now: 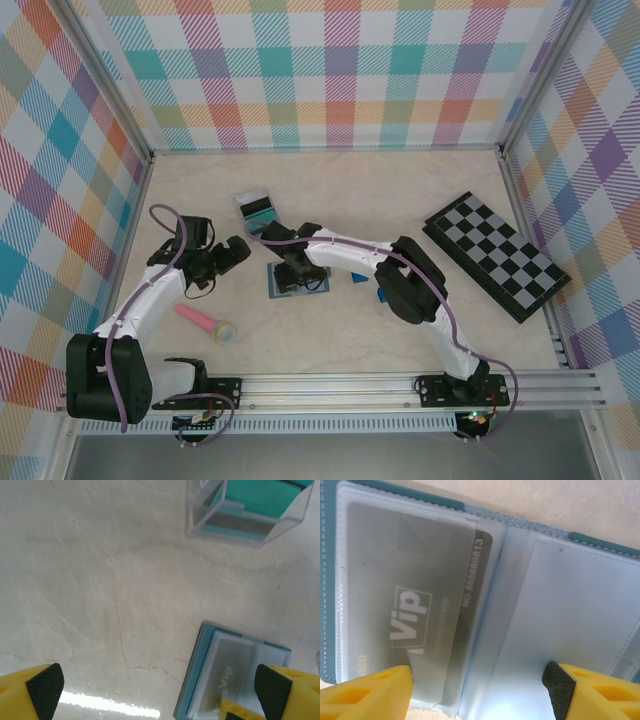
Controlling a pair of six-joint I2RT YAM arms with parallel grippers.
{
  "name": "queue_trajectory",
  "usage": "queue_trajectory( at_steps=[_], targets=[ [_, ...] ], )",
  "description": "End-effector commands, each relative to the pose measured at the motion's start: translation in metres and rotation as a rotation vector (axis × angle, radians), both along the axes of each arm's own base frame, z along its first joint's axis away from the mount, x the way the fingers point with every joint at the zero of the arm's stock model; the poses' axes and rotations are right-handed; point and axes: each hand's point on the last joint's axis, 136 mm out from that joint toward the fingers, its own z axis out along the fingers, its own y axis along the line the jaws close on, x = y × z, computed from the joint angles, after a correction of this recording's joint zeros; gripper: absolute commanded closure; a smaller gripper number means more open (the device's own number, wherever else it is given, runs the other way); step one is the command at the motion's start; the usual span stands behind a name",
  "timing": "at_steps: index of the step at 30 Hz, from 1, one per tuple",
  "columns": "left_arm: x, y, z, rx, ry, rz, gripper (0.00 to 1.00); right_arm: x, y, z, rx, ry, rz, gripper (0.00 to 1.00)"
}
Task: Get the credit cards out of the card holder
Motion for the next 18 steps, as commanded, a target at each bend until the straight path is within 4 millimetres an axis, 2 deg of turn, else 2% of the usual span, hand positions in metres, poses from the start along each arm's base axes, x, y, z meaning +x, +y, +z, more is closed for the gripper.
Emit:
queue_trajectory(
  at_steps=[1,6,15,18],
  targets=[
    [-0.008,-0.008,0.002,-0.077,0.007,0.004,0.00,-0.002,-0.011,-0.009,-0.052,0.031,-0.025,0.29],
    [-0.011,-0.021,-0.003,-0.170,0.008,-0.001,0.03,0.000,-0.019,-0.018,-0.053,0.064,-0.068,0.38],
    [-0.021,-0.056,-0.015,-0.355,0.044,-0.069,0.38,-0.003,-0.028,-0.022,-0.001,0.095,-0.091,0.45],
    [-0.017,-0.070,-0.011,-0.401,0.017,-0.122,0.46,-0.002,-0.033,-0.025,-0.008,0.104,-0.109,0.45]
  ],
)
